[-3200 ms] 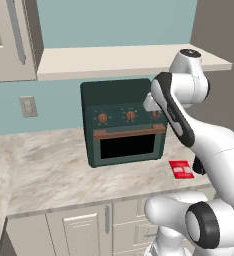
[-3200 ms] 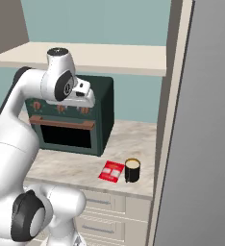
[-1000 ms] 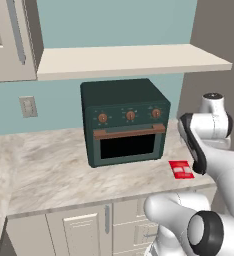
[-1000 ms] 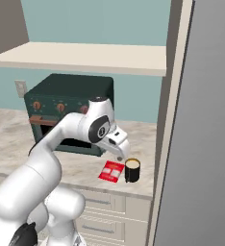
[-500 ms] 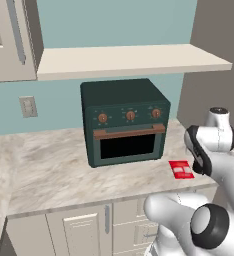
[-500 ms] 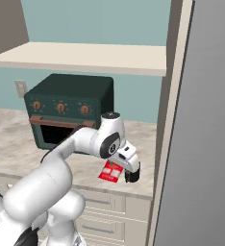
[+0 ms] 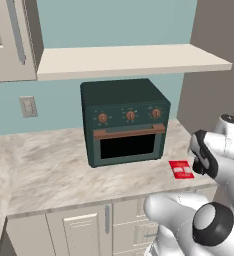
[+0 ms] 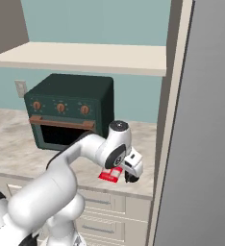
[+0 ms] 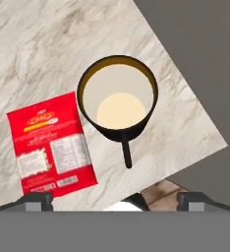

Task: Pick the mug from the counter and place it inside the microwave. Then close the microwave.

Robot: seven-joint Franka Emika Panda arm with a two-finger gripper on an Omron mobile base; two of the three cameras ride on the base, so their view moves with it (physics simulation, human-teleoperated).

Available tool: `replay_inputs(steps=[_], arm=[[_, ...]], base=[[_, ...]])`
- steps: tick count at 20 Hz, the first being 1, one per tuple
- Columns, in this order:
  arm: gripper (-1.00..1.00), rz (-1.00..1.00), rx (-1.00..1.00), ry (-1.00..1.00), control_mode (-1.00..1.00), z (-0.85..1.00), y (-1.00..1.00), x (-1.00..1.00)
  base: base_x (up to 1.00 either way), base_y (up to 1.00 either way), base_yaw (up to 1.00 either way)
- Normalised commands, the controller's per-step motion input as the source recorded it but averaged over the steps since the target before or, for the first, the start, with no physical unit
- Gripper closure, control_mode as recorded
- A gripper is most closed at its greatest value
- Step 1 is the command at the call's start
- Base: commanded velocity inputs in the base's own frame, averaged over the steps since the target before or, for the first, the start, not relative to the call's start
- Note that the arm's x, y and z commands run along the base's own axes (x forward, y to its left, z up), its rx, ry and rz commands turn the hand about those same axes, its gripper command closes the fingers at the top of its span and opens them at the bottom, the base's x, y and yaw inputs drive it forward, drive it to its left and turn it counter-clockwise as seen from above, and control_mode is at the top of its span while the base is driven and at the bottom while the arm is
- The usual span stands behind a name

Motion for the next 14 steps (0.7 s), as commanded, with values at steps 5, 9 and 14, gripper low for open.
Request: replay_inputs(steps=[5,9,14], arm=[[-1.00,0.00,0.00,-0.17,-1.00,0.00,0.00,0.13],[-1.00,0.00,0.00,-0.10,-1.00,0.00,-0.02,0.03],[-1.00,-0.01,-0.03,-0.01,-1.00,0.00,0.00,0.00]], base=[[0.00,0.00,0.00],[0.00,0.00,0.00],[0.00,0.00,0.00]])
